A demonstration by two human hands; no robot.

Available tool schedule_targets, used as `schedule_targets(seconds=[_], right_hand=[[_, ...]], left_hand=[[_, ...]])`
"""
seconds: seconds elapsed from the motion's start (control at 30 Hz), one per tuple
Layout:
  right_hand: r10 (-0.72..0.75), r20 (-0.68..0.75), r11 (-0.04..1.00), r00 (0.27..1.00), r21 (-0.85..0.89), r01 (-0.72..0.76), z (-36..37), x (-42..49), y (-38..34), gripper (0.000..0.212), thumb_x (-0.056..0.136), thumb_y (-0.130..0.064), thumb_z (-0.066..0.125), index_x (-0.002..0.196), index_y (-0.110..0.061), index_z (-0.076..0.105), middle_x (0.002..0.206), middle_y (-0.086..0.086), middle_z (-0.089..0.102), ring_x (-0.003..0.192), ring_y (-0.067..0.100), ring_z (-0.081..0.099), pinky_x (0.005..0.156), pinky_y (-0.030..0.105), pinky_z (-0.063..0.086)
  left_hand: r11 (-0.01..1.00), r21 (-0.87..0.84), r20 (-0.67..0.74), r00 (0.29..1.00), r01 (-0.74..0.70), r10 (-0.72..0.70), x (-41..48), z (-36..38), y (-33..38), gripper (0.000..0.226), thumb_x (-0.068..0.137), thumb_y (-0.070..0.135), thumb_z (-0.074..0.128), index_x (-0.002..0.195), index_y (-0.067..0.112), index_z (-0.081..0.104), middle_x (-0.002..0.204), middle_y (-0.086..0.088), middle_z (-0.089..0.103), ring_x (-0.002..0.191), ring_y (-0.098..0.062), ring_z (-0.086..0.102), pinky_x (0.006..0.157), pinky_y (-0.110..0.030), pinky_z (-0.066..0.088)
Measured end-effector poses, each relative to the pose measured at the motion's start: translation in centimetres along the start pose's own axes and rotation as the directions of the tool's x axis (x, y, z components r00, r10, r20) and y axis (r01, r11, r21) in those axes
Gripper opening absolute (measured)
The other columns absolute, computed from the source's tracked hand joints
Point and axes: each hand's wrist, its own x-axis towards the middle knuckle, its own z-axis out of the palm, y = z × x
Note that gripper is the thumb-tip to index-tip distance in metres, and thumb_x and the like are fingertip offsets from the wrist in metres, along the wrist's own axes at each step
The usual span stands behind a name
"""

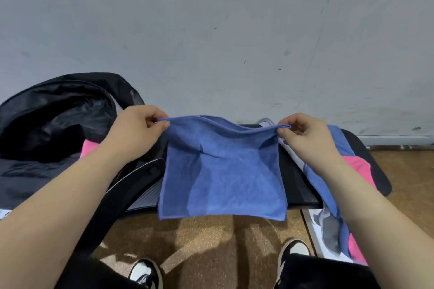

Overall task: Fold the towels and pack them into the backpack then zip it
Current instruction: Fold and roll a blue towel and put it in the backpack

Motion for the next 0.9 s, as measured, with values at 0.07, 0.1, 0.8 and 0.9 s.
schedule_targets(seconds=[0.07,0.1,0.8,0.9], right_hand=[[-0.034,0.087,0.998,0.996,-0.044,0.038,-0.7,-1.5,0.2,0.019,0.09,-0.002,0.069,0.086,-0.019,0.073,0.086,0.002,0.076,0.072,0.013,0.066,0.081,0.039,0.057],[-0.049,0.136,0.996,0.99,-0.061,0.057,-1.1,-2.3,0.3,0.02,0.09,-0.001,0.07,0.085,-0.02,0.073,0.085,0.003,0.075,0.071,0.011,0.064,0.08,0.036,0.055],[0.262,0.592,0.718,0.762,-0.647,0.256,-1.5,-5.4,2.4,0.011,0.081,-0.026,0.081,0.092,-0.026,0.082,0.1,-0.006,0.07,0.094,0.012,0.068,0.092,0.032,0.054],[0.358,0.616,0.71,0.702,-0.668,0.224,-1.4,-5.0,2.3,0.02,0.08,-0.054,0.081,0.077,-0.034,0.081,0.093,-0.007,0.068,0.088,0.008,0.067,0.089,0.033,0.055]], left_hand=[[0.999,0.005,0.107,0.994,-0.034,0.033,-1.7,-0.6,-0.2,0.011,0.092,0.014,0.075,0.09,0.024,0.08,0.068,0.005,0.073,0.058,0.002,0.062,0.06,-0.007,0.044],[0.999,-0.001,0.157,0.987,-0.035,0.035,-2.4,-0.9,-0.4,0.012,0.092,0.014,0.075,0.089,0.025,0.079,0.065,0.002,0.073,0.054,-0.001,0.06,0.058,-0.009,0.046],[0.879,0.37,0.701,0.711,-0.301,-0.051,-6.8,0.9,-2.7,0.018,0.082,0.032,0.083,0.099,0.029,0.077,0.089,0.019,0.069,0.08,0.004,0.064,0.073,-0.011,0.049],[0.895,0.362,0.706,0.704,-0.261,-0.08,-6.4,1.5,-2.8,0.025,0.085,0.052,0.078,0.09,0.028,0.076,0.085,0.016,0.071,0.078,-0.003,0.066,0.077,-0.024,0.055]])
